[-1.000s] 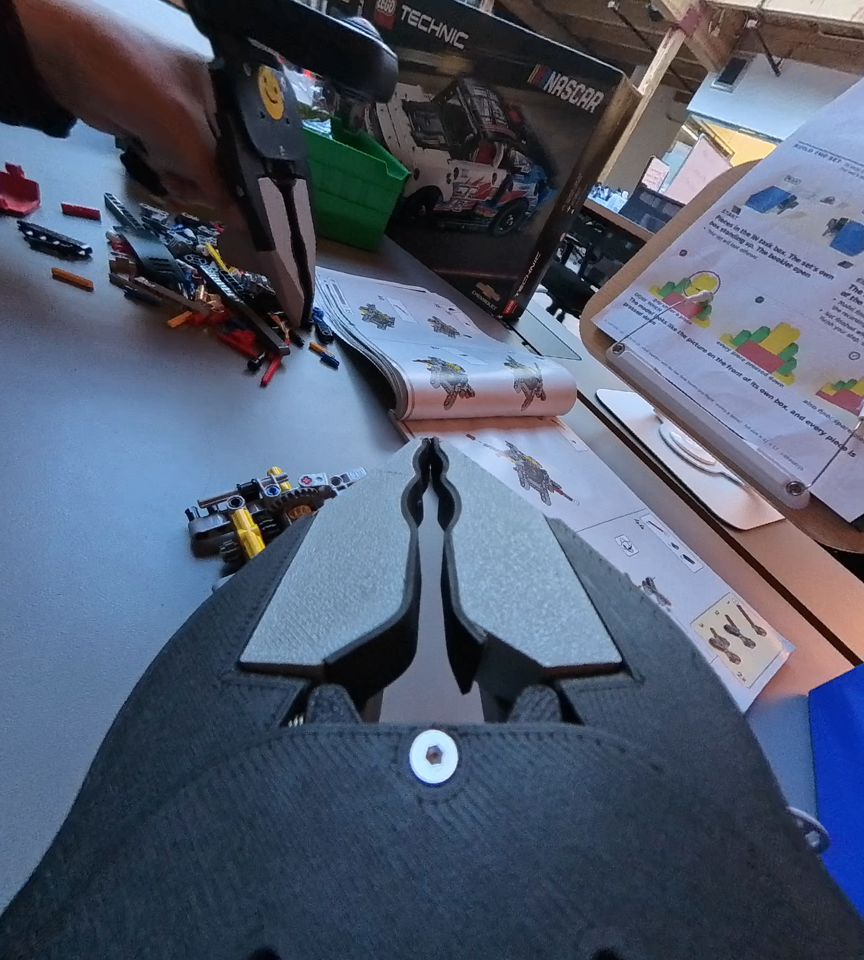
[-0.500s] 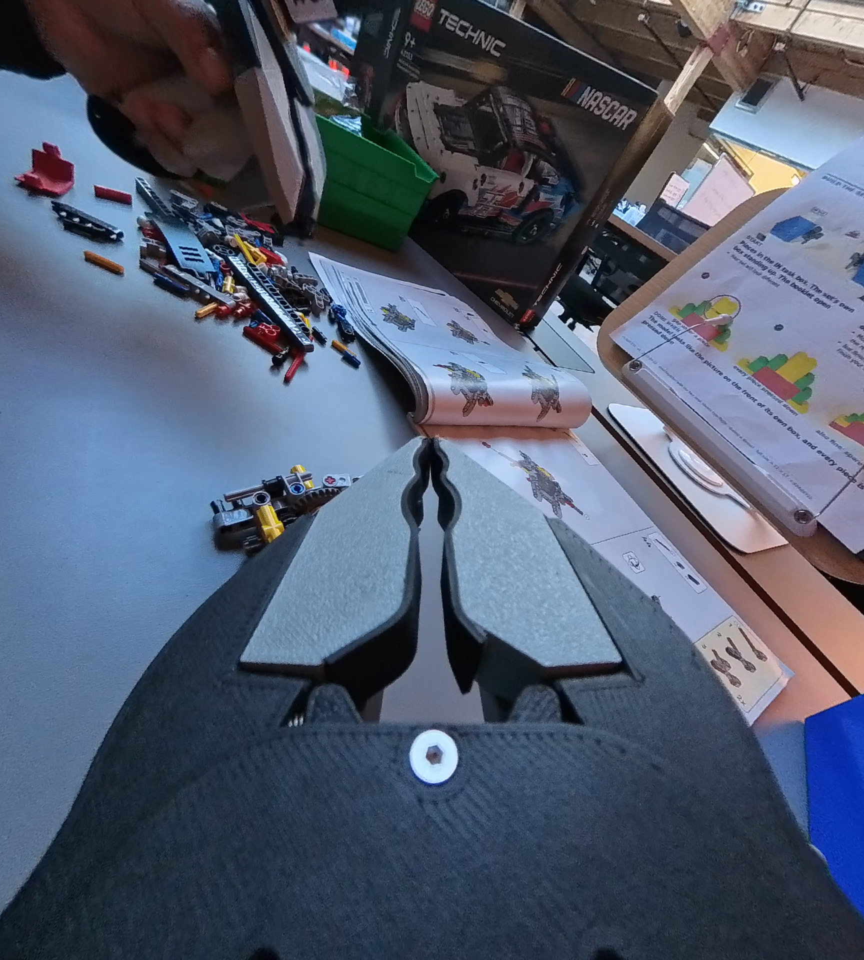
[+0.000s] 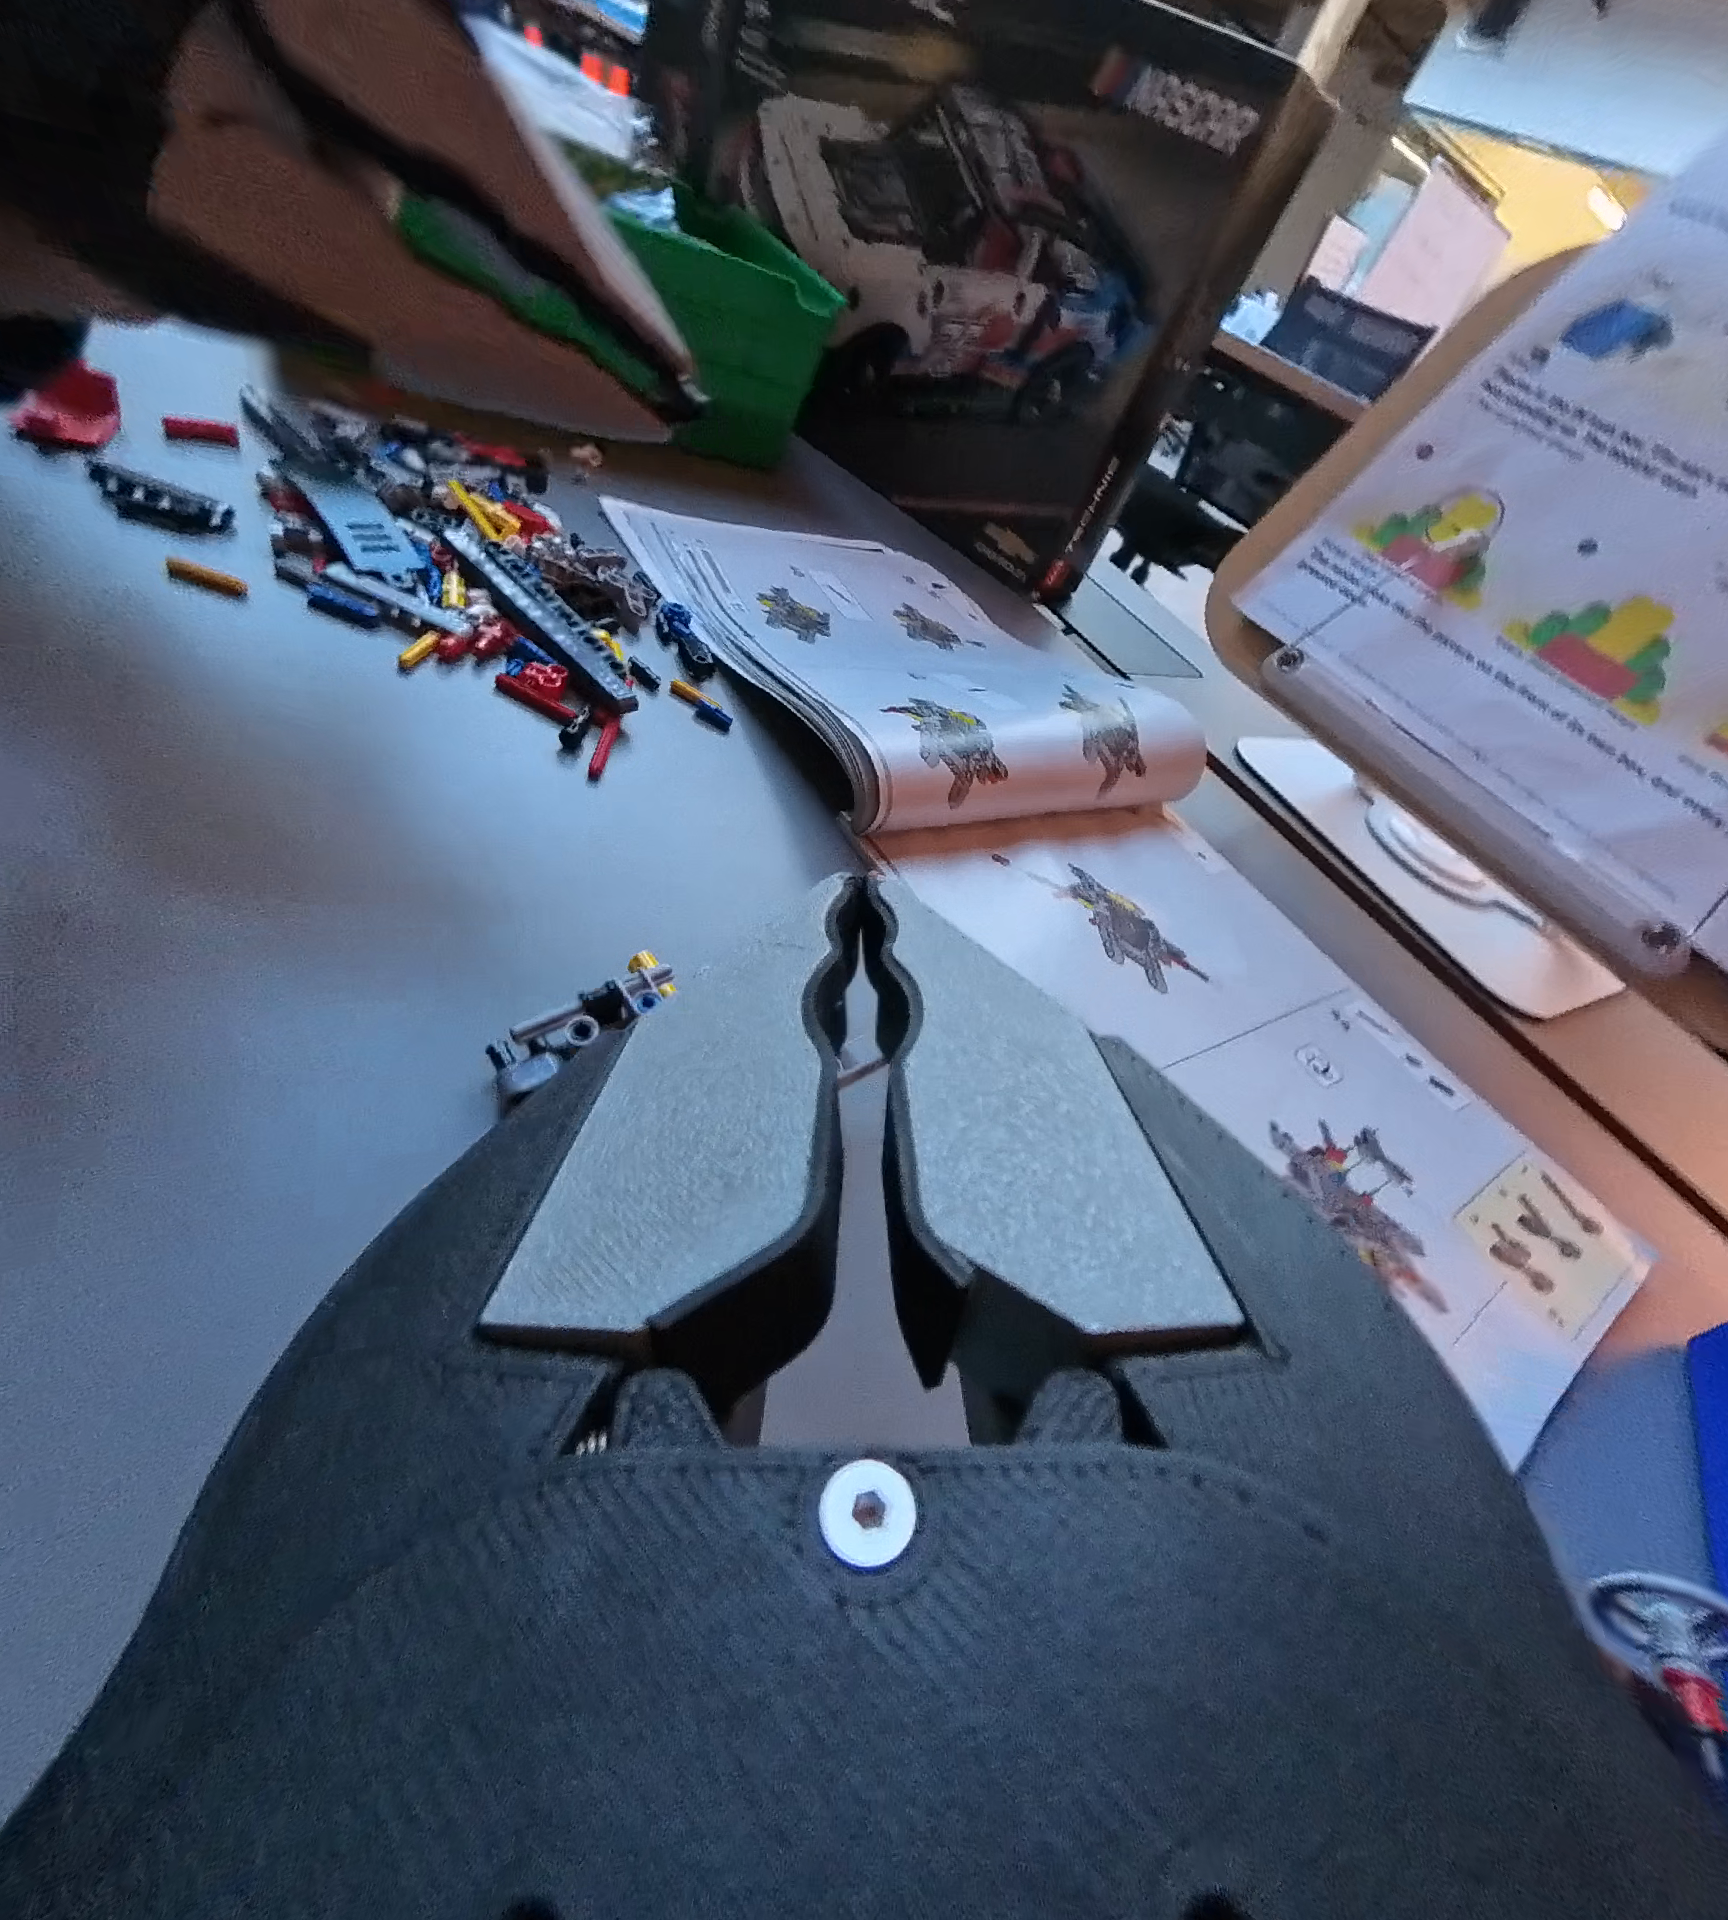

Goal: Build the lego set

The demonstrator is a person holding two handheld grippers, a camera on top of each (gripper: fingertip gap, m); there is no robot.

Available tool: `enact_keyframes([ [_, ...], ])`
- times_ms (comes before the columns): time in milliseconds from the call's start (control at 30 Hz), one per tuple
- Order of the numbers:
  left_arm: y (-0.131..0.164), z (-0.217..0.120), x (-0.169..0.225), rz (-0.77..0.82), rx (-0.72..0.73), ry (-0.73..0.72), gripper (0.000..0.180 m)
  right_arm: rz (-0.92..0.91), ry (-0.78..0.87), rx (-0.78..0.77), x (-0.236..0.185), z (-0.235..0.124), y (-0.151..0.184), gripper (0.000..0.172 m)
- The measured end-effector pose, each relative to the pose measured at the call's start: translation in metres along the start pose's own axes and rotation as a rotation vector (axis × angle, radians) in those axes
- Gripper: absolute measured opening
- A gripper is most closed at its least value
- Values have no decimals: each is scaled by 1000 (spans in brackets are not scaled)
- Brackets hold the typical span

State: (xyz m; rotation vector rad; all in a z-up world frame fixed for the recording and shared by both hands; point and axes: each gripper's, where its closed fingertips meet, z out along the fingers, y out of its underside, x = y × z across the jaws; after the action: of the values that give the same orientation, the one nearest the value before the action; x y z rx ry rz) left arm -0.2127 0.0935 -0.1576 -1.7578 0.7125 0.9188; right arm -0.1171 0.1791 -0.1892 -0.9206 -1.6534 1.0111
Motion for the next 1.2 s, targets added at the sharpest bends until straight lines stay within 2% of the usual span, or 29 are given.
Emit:
enact_keyframes([
  [133, 11, -8, -3, 141, 50, -50, 6, 119, 48, 11, 17, 4, 4, 0],
  [300, 40, -12, -29, -25, 88, -60, 6, 228, 131, 58, 54, 21, -5, 0],
  [367, 51, -13, -38, -17, 75, -93, 6, 285, 127, 108, 63, 36, -19, 12],
  [400, 54, -12, -38, 8, 79, -101, 6, 309, 98, 131, 63, 46, -29, 13],
  [567, 65, -5, -31, 130, 30, -132, 5, 335, -154, 211, 27, 90, -90, 10],
  [667, 54, -8, -34, 162, 45, -179, 6, 324, -204, 171, 3, 108, -101, 7],
  [767, 43, -11, -32, 152, 82, -192, 6, 344, -230, 153, -17, 119, -99, 6],
  [1033, 41, -5, -11, -159, 67, 23, 6, 485, -312, 33, -43, 138, -79, 7],
  [1200, 43, -8, -14, -187, 69, 29, 6, 516, -344, 25, -50, 140, -80, 10],
])
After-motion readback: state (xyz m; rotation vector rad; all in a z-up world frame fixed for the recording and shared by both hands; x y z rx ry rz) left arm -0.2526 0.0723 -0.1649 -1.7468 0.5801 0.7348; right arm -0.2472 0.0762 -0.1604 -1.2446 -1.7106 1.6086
